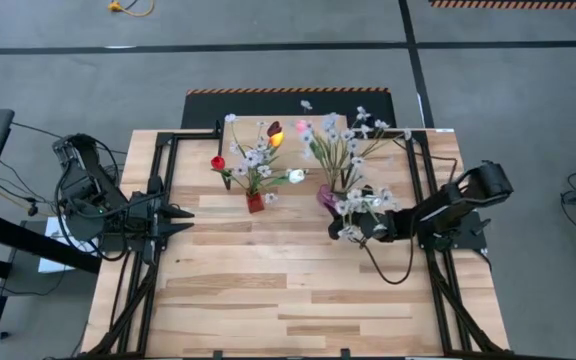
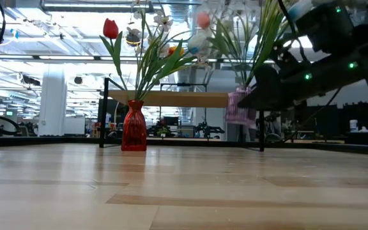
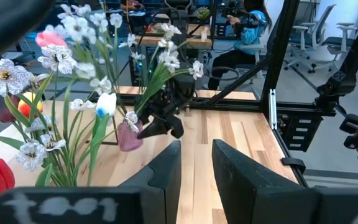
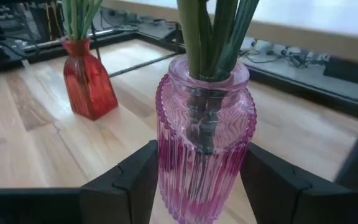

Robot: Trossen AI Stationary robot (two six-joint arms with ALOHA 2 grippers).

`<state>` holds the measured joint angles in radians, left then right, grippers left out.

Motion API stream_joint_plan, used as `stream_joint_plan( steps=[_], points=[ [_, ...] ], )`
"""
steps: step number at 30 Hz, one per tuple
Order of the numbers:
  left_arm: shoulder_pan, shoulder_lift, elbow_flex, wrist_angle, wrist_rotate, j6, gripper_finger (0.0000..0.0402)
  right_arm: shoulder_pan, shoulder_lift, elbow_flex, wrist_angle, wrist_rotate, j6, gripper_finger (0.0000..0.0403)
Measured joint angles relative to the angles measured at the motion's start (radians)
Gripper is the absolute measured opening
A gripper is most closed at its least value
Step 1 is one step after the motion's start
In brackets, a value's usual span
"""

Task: Pick and place flowers into a vace then onto a shelf
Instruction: Put the pink vase on the shelf

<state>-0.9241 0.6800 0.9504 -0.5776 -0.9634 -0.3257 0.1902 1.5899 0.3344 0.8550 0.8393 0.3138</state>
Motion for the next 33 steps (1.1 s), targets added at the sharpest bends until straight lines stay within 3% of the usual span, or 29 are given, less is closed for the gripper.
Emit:
stream_joint_plan(
  steps=[10, 16, 24, 33],
  points=[
    [0.000, 0.000, 0.000, 0.000, 0.000, 0.000, 0.0080, 0.000, -0.183, 0.047, -0.238, -0.005, -0.037, 0.0183],
    [0.000, 0.000, 0.000, -0.001, 0.000, 0.000, 0.0080, -0.010, -0.243, 0.137, -0.391, -0.011, -0.100, 0.0202],
    [0.000, 0.000, 0.000, -0.006, 0.016, -0.002, 0.0080, -0.067, -0.319, 0.228, -0.539, -0.044, -0.144, 0.0182],
    [0.000, 0.000, 0.000, -0.011, 0.028, -0.010, 0.0080, -0.162, -0.405, 0.298, -0.697, -0.126, -0.157, 0.0195]
  ],
)
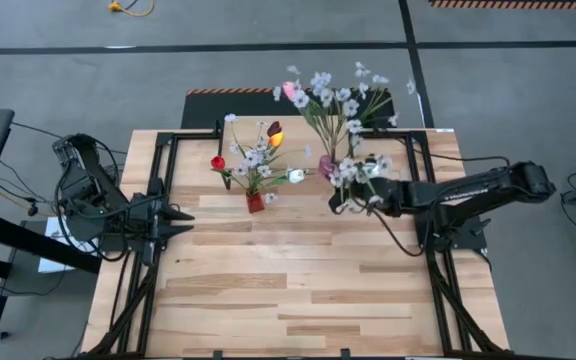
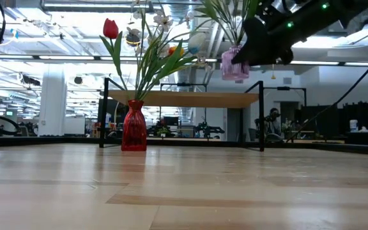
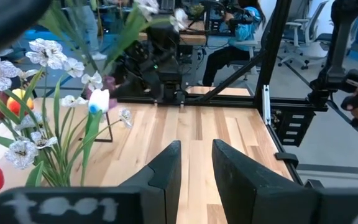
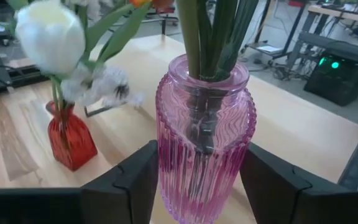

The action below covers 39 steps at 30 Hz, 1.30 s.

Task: Pick and place flowers into a vace then onto a shelf
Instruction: Put the pink vase on the shelf

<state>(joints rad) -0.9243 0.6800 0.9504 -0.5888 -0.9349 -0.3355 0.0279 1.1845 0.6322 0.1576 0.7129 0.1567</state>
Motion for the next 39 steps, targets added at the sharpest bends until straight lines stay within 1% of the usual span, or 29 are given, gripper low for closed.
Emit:
stream_joint_plan(
  steps=[5, 10, 12, 16, 20, 25, 32, 35, 39],
  points=[
    [0.000, 0.001, 0.000, 0.000, 0.010, -0.001, 0.0080, -0.066, -0.010, 0.063, -0.084, -0.062, -0.033, 0.0184],
    [0.000, 0.001, 0.000, 0.000, 0.013, -0.002, 0.0080, -0.143, -0.001, 0.127, -0.138, -0.151, -0.066, 0.0196],
    [0.000, 0.001, 0.000, 0.000, 0.013, -0.002, 0.0080, -0.176, -0.001, 0.136, -0.135, -0.184, -0.078, 0.0198],
    [0.000, 0.001, 0.000, -0.003, 0.013, -0.002, 0.0080, -0.240, -0.001, 0.140, -0.142, -0.197, -0.076, 0.0189],
    [0.000, 0.001, 0.000, -0.004, 0.013, -0.002, 0.0080, -0.291, 0.026, 0.141, -0.151, -0.237, -0.032, 0.0184],
    [0.000, 0.001, 0.000, -0.005, 0.013, -0.002, 0.0080, -0.312, 0.105, 0.141, -0.073, -0.244, -0.024, 0.0195],
    [0.000, 0.001, 0.000, -0.007, 0.015, -0.010, 0.0080, -0.339, 0.210, 0.141, 0.027, -0.239, -0.033, 0.0184],
    [0.000, 0.001, 0.000, -0.007, 0.034, -0.017, 0.0080, -0.352, 0.233, 0.140, 0.054, -0.213, -0.034, 0.0188],
    [0.000, 0.001, 0.000, -0.014, 0.040, -0.026, 0.0080, -0.367, 0.244, 0.141, 0.070, -0.210, -0.034, 0.0190]
  ],
)
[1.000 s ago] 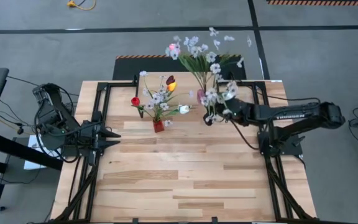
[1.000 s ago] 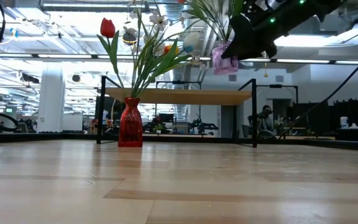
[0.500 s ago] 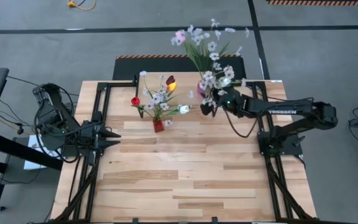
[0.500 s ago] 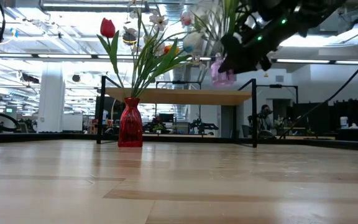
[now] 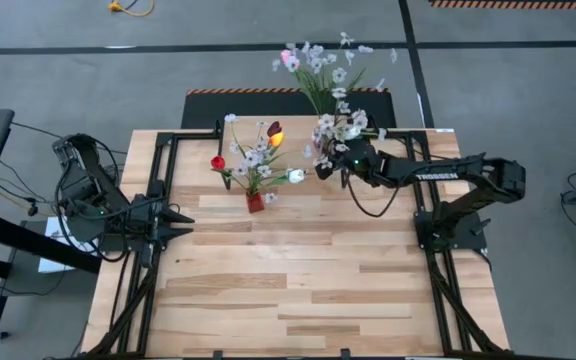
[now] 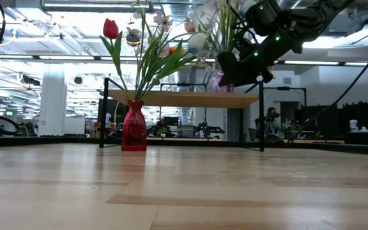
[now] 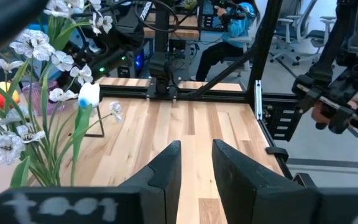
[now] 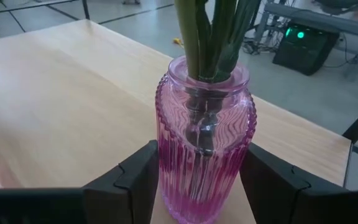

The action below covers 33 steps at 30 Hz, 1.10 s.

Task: Pick and place flowers into a vace then onto a shelf
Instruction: Put the pink vase on the shelf

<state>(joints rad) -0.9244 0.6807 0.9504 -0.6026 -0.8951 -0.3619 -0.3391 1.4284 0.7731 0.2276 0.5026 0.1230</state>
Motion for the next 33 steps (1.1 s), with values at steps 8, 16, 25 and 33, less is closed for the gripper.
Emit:
stream_joint_plan(
  steps=[8, 16, 25, 33],
  points=[
    [0.000, 0.000, 0.000, -0.014, 0.000, -0.010, 0.0080, -0.010, -0.001, 0.000, -0.017, 0.023, -0.015, 0.0192],
    [0.000, 0.000, 0.000, -0.014, 0.000, -0.010, 0.0080, 0.003, -0.002, 0.001, -0.027, 0.026, -0.012, 0.0209],
    [0.000, 0.000, 0.000, -0.013, 0.003, -0.010, 0.0080, 0.026, -0.002, -0.001, -0.009, 0.018, -0.045, 0.0228],
    [0.000, 0.000, 0.000, -0.015, 0.019, -0.010, 0.0080, 0.025, -0.003, -0.001, -0.003, 0.018, -0.038, 0.0250]
  ],
)
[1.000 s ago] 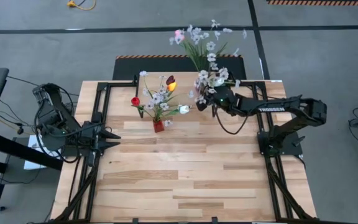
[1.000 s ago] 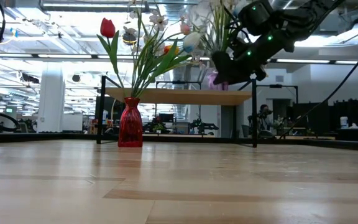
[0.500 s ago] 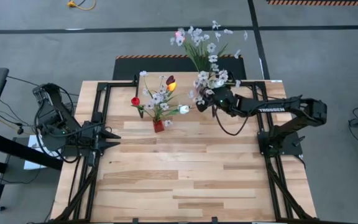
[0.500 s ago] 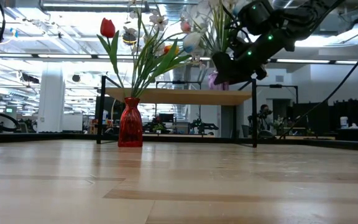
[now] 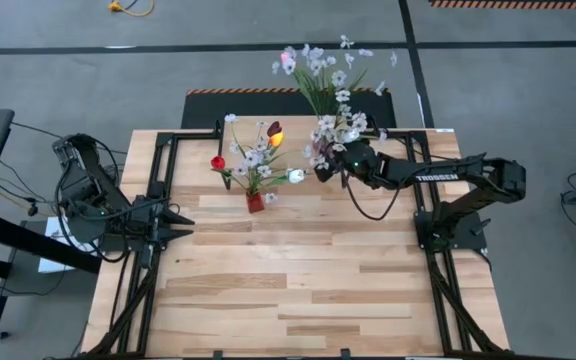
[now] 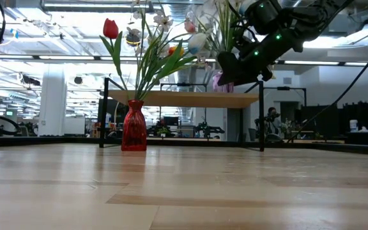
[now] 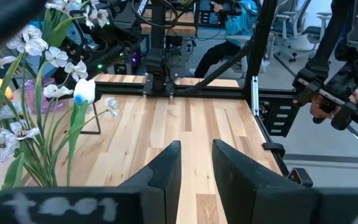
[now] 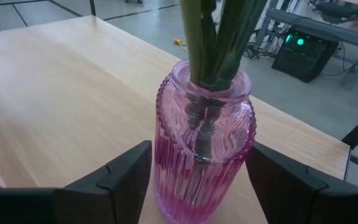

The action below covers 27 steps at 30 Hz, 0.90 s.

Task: Pick and place flowers into a vace then onto a shelf
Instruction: Put the pink vase on the shelf, then put the red vase on the shelf

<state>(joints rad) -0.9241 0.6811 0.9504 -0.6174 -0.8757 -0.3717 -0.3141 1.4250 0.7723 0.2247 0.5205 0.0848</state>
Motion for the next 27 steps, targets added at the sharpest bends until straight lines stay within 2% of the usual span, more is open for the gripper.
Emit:
stream_joint_plan(
  steps=[8, 15, 27],
  points=[
    [0.000, 0.000, 0.000, -0.004, 0.001, 0.000, 0.0080, 0.007, -0.005, 0.000, -0.020, -0.023, -0.004, 0.0251],
    [0.000, 0.000, 0.000, -0.006, 0.003, 0.000, 0.0080, 0.011, -0.063, -0.001, -0.061, -0.022, 0.002, 0.0250],
    [0.000, 0.000, 0.000, -0.022, 0.003, -0.002, 0.0080, 0.058, -0.112, -0.001, -0.196, -0.025, 0.021, 0.0250]
  ],
)
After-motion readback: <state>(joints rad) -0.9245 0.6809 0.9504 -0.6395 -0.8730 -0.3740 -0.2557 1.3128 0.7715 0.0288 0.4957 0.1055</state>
